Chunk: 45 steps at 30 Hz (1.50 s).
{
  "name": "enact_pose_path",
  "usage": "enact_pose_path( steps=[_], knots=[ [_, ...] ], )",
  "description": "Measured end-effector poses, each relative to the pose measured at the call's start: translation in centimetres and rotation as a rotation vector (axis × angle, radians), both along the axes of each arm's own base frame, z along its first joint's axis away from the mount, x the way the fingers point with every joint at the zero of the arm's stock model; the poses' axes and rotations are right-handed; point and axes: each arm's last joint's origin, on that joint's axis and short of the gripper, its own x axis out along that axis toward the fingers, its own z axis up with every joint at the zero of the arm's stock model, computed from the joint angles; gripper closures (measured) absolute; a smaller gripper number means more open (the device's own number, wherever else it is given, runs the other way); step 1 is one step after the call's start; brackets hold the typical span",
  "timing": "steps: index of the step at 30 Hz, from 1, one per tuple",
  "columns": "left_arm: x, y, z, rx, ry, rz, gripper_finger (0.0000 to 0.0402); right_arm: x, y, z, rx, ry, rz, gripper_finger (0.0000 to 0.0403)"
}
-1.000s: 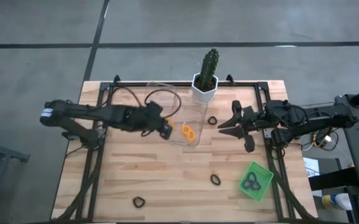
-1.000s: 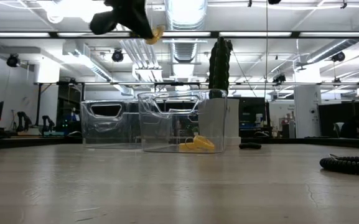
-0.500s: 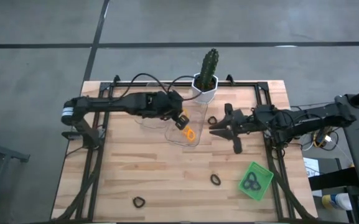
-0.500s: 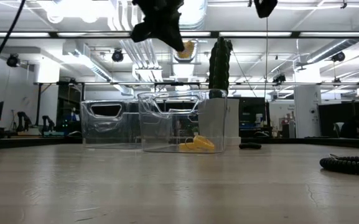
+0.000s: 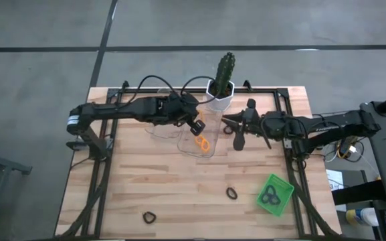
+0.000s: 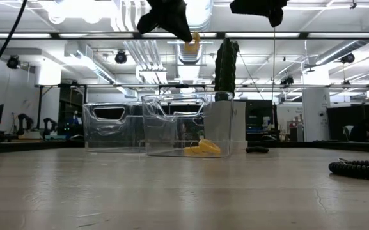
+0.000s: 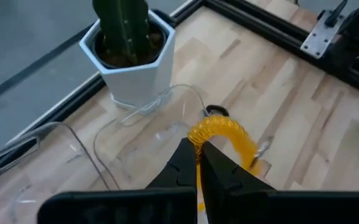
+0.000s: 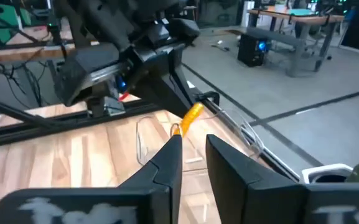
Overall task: Sort items
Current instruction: Put the yellow keychain into the right transparent bin
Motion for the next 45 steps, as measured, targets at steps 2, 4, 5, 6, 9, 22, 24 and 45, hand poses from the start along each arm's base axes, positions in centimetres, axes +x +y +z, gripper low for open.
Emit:
enact_pose_path(
  steps=[2,4,5,6,9,22,24,45],
  knots=[
    [0.0,0.0,0.2,0.009,-0.009,-0.008,0.0401,0.1,0.0,0.1,0.000,0.004,0.000,0.0320],
    [0.0,0.0,0.5,0.022,-0.027,-0.017,0.0401,0.3,0.0,0.1,0.005,0.006,-0.001,0.0303],
    [0.1,0.0,0.7,0.030,-0.041,-0.023,0.0401,0.4,0.0,0.0,0.008,0.008,-0.001,0.0294],
    [0.1,0.0,0.9,0.037,-0.057,-0.028,0.0401,0.5,0.0,-0.1,0.011,0.014,-0.002,0.0284],
    [0.3,0.0,1.3,0.046,-0.100,-0.046,0.0401,1.0,0.1,-0.5,0.021,0.027,-0.005,0.0254],
    [0.6,0.0,1.8,0.045,-0.166,-0.054,0.0401,3.4,0.0,-0.4,0.030,0.042,-0.039,0.0173],
    [0.7,0.0,2.0,0.047,-0.183,-0.053,0.0401,3.9,-0.1,-0.4,0.029,0.052,-0.043,0.0166],
    [0.6,-0.3,1.8,0.042,-0.164,-0.063,0.0401,7.3,-1.3,1.9,0.004,0.189,-0.141,0.0250]
  ],
)
